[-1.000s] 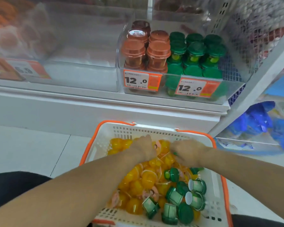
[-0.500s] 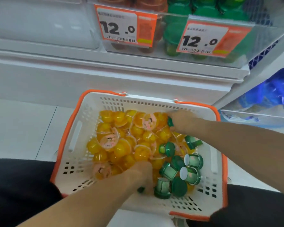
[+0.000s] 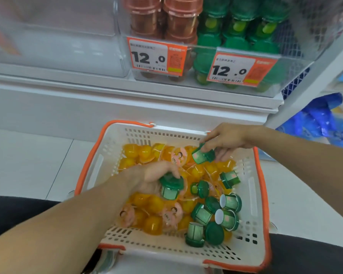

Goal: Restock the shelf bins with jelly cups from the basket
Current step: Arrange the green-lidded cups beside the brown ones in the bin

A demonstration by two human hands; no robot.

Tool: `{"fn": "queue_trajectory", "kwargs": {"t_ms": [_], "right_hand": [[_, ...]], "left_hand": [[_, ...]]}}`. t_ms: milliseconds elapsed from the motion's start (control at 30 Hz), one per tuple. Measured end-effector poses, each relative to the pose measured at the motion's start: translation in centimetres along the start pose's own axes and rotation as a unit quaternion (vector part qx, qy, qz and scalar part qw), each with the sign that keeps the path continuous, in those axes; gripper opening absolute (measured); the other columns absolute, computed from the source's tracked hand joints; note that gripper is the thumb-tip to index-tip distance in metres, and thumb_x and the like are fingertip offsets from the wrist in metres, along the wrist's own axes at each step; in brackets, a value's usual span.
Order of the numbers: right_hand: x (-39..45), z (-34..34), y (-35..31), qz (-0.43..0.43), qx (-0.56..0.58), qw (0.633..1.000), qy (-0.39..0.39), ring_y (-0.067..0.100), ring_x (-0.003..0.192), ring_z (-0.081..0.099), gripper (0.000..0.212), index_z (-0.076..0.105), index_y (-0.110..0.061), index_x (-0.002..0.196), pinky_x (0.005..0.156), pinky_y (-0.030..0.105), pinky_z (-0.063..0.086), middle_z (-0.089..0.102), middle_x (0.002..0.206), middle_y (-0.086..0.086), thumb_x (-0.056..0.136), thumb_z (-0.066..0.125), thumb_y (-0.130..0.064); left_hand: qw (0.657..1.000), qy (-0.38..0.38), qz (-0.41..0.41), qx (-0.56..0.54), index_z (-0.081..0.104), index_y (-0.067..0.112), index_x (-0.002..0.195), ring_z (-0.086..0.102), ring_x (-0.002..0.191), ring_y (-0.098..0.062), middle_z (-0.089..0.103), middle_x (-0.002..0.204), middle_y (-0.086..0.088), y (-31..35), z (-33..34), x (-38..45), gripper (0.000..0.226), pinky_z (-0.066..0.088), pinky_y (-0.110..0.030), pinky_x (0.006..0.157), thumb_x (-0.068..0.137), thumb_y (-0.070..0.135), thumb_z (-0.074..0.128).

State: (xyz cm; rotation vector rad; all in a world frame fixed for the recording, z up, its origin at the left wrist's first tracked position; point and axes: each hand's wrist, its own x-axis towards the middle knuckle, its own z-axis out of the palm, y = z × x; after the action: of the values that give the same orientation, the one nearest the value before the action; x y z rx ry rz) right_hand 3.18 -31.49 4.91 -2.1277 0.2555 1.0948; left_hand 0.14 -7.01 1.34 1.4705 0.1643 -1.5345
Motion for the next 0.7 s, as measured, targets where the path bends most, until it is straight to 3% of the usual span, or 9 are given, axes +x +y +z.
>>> {"fn": "queue_trajectory", "kwargs": {"t_ms": [100,200,300,467,600,700], "right_hand": [[-3.5,-0.8,-2.2,-0.011,0.098,0.992,-0.081,0.035,0.088,0.074,0.046,0.058,-0.012,0.127,0.079,0.039,0.061,0.071,0.103,0.028,0.09,0.066,-0.038],[-6.1,-0.9,-4.5,-0.033,0.111,0.986,-0.12,0.029,0.074,0.073,0.042,0.061,-0.01,0.112,0.067,0.031,0.059,0.073,0.09,0.023,0.093,0.051,-0.046],[-7.9,-1.1,-6.5,-0.053,0.123,0.984,-0.117,0.023,0.056,0.065,0.046,0.062,-0.01,0.099,0.057,0.028,0.054,0.069,0.073,0.018,0.097,0.042,-0.05],[-9.8,-1.0,-9.5,-0.084,0.169,0.978,-0.092,0.015,0.041,0.04,0.059,0.062,-0.01,0.079,0.05,0.024,0.034,0.051,0.052,0.009,0.099,0.036,-0.06],[-11.4,-2.0,-11.2,-0.121,0.116,0.985,-0.041,0.019,0.057,0.053,0.08,0.066,-0.006,0.104,0.058,0.029,0.045,0.06,0.073,0.014,0.086,0.037,-0.078],[-12.4,-2.9,-12.1,-0.226,0.136,0.965,0.002,0.025,0.085,0.065,0.056,0.065,-0.015,0.119,0.071,0.035,0.054,0.066,0.11,0.019,0.082,0.069,-0.058]], "left_hand": [[0.999,-0.018,0.011,-0.029,0.064,0.005,0.095,0.06,0.073,-0.024,0.065,0.085,-0.016,2.5,-0.6,-2.4,0.039,0.048,-0.034,0.075,0.091,0.042,0.052],[0.998,0.004,0.024,0.05,0.069,0.002,0.106,0.062,0.071,-0.024,0.064,0.083,-0.017,5.8,-0.7,-6.3,0.067,0.048,-0.033,0.074,0.091,0.063,0.046],[0.992,0.021,0.077,0.098,0.068,0.009,0.114,0.065,0.072,-0.022,0.066,0.084,-0.014,8.0,0.2,-10.2,0.063,0.052,-0.03,0.069,0.09,0.064,0.048],[0.971,0.085,0.175,0.142,0.064,0.015,0.102,0.064,0.066,-0.016,0.07,0.081,-0.01,9.0,1.6,-13.2,0.052,0.045,-0.031,0.067,0.075,0.06,0.061],[0.973,0.043,0.224,0.039,0.067,0.011,0.096,0.063,0.071,-0.022,0.067,0.083,-0.013,8.9,0.6,-14.3,0.047,0.046,-0.035,0.072,0.086,0.056,0.056],[0.966,-0.028,0.251,-0.052,0.068,0.007,0.094,0.061,0.072,-0.023,0.062,0.085,-0.01,9.4,-0.1,-14.8,0.045,0.048,-0.036,0.071,0.09,0.05,0.054]]}}
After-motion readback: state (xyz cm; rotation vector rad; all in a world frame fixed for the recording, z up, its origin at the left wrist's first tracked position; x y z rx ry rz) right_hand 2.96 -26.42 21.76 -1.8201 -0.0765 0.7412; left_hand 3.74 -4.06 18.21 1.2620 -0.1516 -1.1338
